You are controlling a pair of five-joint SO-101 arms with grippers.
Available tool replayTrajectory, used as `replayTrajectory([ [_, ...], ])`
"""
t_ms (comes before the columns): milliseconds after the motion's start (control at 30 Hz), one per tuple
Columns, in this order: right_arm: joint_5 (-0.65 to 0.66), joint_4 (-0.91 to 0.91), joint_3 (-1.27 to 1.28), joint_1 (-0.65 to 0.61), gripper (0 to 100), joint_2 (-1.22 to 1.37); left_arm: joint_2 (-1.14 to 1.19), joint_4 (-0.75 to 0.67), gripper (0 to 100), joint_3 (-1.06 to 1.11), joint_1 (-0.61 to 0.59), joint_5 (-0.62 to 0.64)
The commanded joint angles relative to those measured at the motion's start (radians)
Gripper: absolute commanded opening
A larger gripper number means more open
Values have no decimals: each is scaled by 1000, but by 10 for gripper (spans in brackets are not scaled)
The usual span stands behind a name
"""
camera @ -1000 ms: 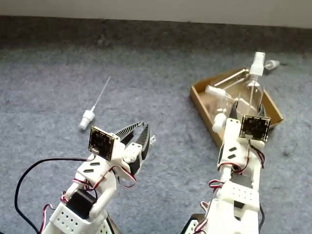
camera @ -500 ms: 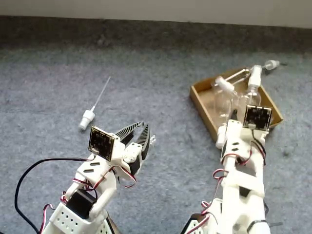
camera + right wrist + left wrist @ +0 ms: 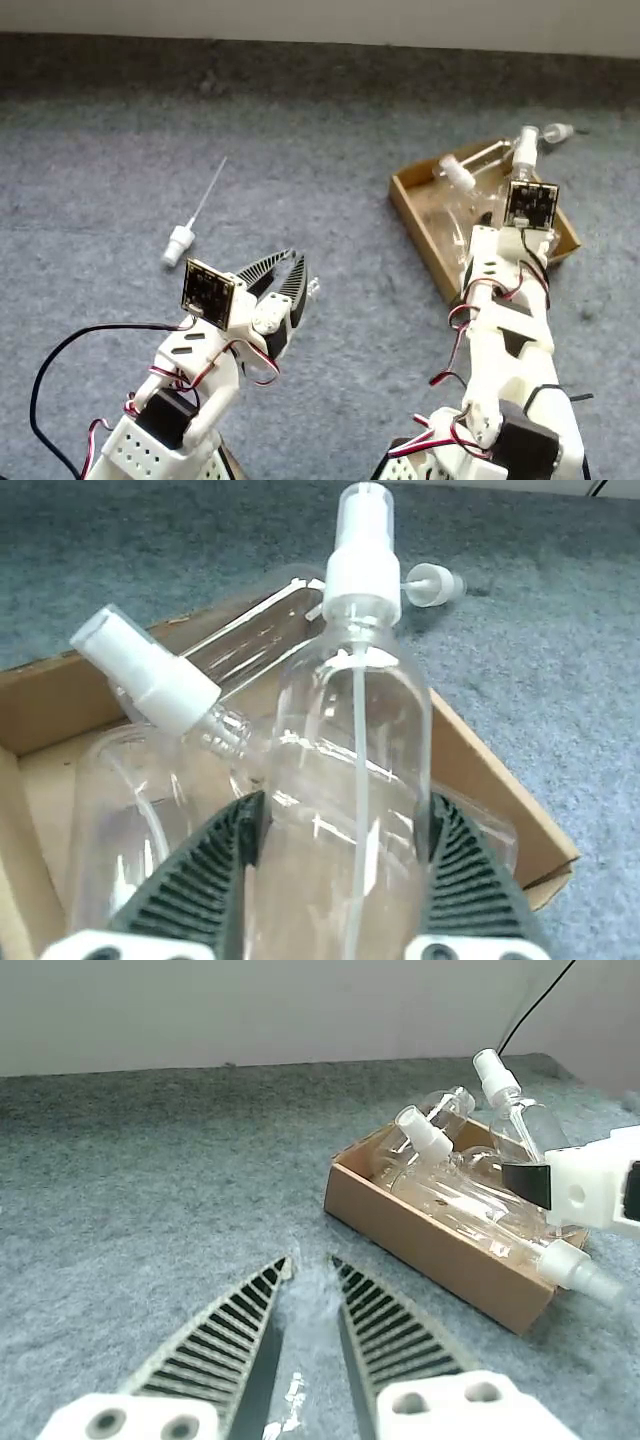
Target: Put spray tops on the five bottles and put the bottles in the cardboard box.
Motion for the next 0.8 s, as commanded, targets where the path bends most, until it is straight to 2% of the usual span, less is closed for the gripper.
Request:
replayTrajectory([
  [0, 78, 15, -33, 8, 248, 21, -7, -15, 6, 19, -2, -8],
  [233, 86, 22, -33, 16, 259, 12, -7, -15, 6, 19, -2, -8],
  [367, 86, 39, -30, 16, 259, -99, -7, -15, 6, 19, -2, -8],
  [533, 89, 348, -45, 8, 259, -331, -7, -15, 6, 19, -4, -8],
  [767, 92, 575, -68, 10, 259, -599, -7, -15, 6, 19, -5, -8],
])
